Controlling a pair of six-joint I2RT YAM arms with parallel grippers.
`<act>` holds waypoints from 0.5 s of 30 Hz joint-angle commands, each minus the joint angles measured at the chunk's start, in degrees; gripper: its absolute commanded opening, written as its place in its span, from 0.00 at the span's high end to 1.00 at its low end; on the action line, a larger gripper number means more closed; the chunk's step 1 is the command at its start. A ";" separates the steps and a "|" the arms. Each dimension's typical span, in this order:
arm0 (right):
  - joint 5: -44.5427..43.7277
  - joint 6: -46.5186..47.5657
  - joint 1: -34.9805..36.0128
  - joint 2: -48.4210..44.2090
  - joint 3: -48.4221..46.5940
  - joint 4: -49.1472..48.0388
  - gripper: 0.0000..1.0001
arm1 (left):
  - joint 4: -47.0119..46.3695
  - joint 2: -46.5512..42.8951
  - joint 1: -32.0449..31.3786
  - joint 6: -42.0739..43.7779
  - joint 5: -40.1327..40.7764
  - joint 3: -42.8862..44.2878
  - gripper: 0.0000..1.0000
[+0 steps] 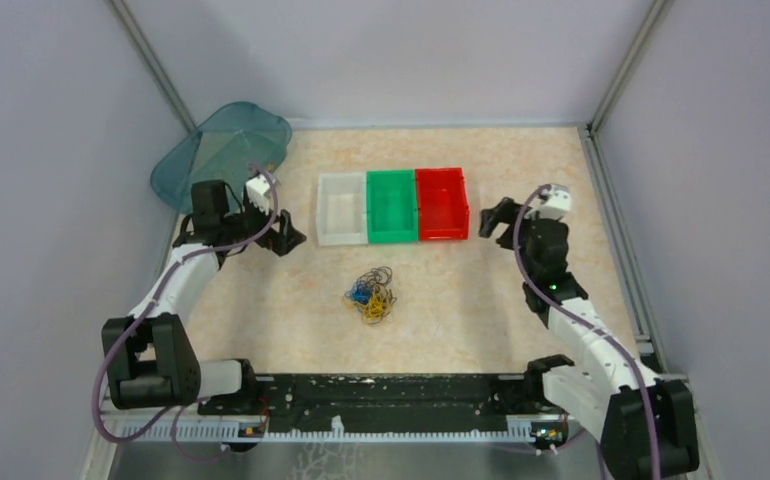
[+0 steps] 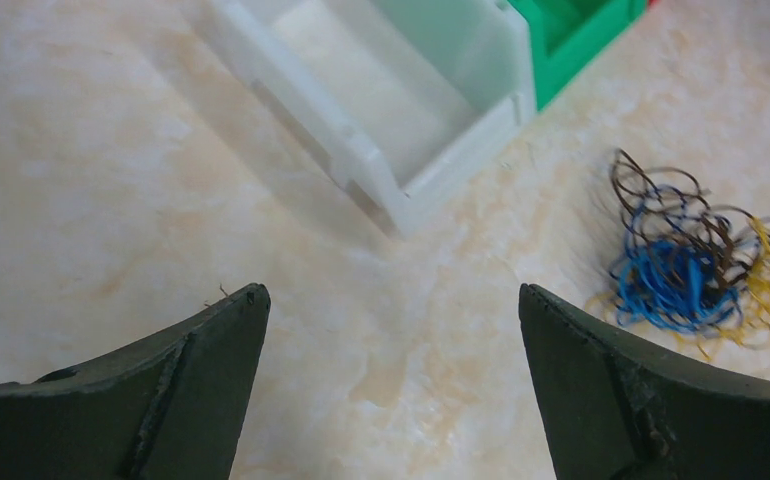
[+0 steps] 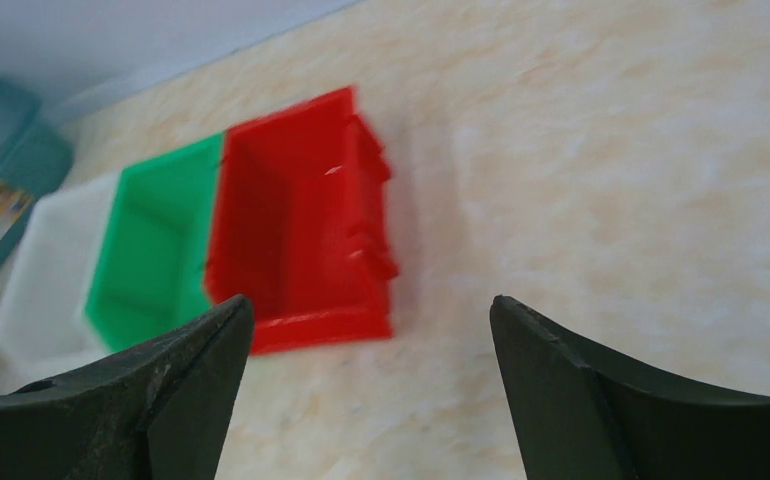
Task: Untangle the cables
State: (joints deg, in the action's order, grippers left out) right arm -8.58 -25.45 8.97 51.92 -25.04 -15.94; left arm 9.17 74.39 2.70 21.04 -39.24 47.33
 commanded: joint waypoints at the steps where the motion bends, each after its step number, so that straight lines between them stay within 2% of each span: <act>1: 10.04 3.65 12.24 4.13 -6.20 5.19 0.15 | 14.08 -1.18 -1.34 8.01 -9.64 1.29 0.00; 7: 8.12 4.25 29.00 12.47 -9.00 5.91 0.24 | 17.34 0.28 -9.77 10.93 -8.51 -0.62 0.00; 12: 7.43 2.32 34.60 16.74 -9.90 4.76 0.28 | 15.99 4.00 -17.05 10.49 -7.87 -0.44 0.04; 15: 7.21 0.82 36.01 17.98 -9.65 4.27 0.29 | 15.45 6.81 -19.54 10.84 -7.75 0.60 0.16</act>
State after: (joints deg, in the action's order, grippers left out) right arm -0.84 -22.70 43.20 69.01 -31.64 -9.56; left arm 24.10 78.22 -14.39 30.26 -45.71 47.11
